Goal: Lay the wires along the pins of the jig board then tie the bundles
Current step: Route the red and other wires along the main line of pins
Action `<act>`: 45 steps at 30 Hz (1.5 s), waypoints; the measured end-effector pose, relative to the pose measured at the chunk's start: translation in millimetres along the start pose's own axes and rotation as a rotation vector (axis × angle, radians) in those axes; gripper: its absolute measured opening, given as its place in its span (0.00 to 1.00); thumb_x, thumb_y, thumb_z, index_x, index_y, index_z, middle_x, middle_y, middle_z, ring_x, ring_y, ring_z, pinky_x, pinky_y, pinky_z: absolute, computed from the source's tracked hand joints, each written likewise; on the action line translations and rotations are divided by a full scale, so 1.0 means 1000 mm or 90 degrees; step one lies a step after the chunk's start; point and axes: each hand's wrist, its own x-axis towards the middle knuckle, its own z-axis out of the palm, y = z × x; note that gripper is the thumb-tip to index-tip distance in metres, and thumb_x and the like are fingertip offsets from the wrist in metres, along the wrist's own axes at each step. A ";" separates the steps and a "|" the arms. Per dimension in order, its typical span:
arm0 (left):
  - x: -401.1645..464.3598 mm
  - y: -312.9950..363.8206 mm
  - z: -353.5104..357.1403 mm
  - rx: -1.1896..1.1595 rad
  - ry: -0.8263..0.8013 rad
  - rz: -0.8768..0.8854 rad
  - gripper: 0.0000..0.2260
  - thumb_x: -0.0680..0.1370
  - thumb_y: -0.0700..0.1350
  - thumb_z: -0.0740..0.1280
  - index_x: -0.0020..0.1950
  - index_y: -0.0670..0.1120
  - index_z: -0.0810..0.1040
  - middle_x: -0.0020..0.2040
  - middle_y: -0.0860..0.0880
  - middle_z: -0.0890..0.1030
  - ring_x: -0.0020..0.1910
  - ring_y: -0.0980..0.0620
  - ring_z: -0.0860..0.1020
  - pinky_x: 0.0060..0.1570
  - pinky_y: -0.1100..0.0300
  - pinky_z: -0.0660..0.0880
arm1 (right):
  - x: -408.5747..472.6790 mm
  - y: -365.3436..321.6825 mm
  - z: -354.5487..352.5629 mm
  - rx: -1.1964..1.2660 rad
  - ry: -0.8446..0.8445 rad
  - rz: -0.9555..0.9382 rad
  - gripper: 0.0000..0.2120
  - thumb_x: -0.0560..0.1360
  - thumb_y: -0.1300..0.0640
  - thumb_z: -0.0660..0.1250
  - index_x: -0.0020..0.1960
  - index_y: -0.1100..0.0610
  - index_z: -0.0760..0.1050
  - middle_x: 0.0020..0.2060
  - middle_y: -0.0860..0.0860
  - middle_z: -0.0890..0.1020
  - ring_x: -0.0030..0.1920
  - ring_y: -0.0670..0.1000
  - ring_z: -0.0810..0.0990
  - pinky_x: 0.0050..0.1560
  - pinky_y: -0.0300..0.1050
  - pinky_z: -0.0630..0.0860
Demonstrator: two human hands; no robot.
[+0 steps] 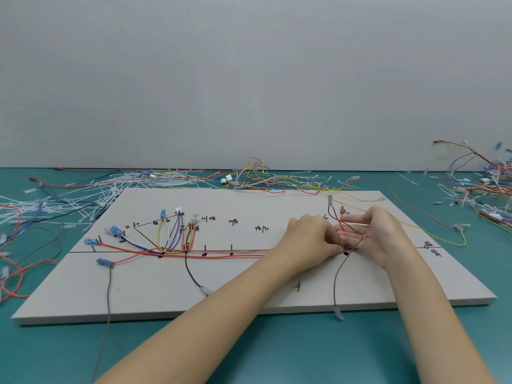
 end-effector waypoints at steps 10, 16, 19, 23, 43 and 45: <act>-0.001 -0.004 -0.001 0.032 0.068 -0.011 0.10 0.70 0.57 0.73 0.38 0.51 0.78 0.36 0.58 0.75 0.51 0.51 0.72 0.51 0.53 0.62 | 0.002 0.005 0.002 0.006 -0.012 -0.018 0.20 0.73 0.73 0.48 0.56 0.71 0.74 0.44 0.67 0.80 0.43 0.58 0.82 0.31 0.40 0.82; -0.004 -0.001 0.000 0.027 0.059 0.036 0.10 0.72 0.53 0.72 0.45 0.50 0.74 0.38 0.56 0.73 0.50 0.48 0.72 0.52 0.52 0.64 | 0.002 0.008 0.005 -0.078 -0.012 -0.068 0.20 0.74 0.76 0.47 0.58 0.70 0.73 0.41 0.65 0.79 0.38 0.58 0.82 0.38 0.43 0.83; -0.003 0.001 0.001 -0.035 0.027 0.005 0.06 0.74 0.43 0.66 0.50 0.49 0.74 0.41 0.53 0.80 0.52 0.46 0.74 0.55 0.51 0.65 | 0.002 0.009 0.005 -0.113 -0.008 -0.079 0.19 0.75 0.75 0.49 0.58 0.68 0.74 0.45 0.66 0.80 0.35 0.57 0.83 0.39 0.44 0.82; -0.001 0.004 0.002 -0.104 0.041 -0.084 0.09 0.76 0.40 0.60 0.53 0.47 0.75 0.47 0.49 0.82 0.52 0.46 0.76 0.56 0.51 0.65 | 0.001 0.009 0.008 -0.092 0.001 -0.084 0.19 0.75 0.74 0.47 0.58 0.69 0.73 0.53 0.67 0.77 0.35 0.53 0.84 0.33 0.43 0.83; 0.002 0.014 0.002 -0.261 0.090 -0.024 0.11 0.81 0.52 0.63 0.57 0.47 0.75 0.41 0.47 0.80 0.43 0.46 0.79 0.45 0.53 0.75 | -0.007 0.005 0.008 -0.069 0.006 -0.051 0.14 0.72 0.62 0.52 0.50 0.64 0.74 0.33 0.59 0.82 0.33 0.58 0.83 0.34 0.45 0.78; 0.005 0.015 0.003 -0.319 0.136 -0.014 0.12 0.83 0.48 0.58 0.55 0.42 0.78 0.44 0.43 0.82 0.43 0.45 0.79 0.46 0.54 0.77 | -0.006 0.005 0.008 -0.065 0.004 -0.047 0.14 0.73 0.60 0.51 0.48 0.63 0.74 0.32 0.61 0.82 0.33 0.58 0.82 0.38 0.49 0.79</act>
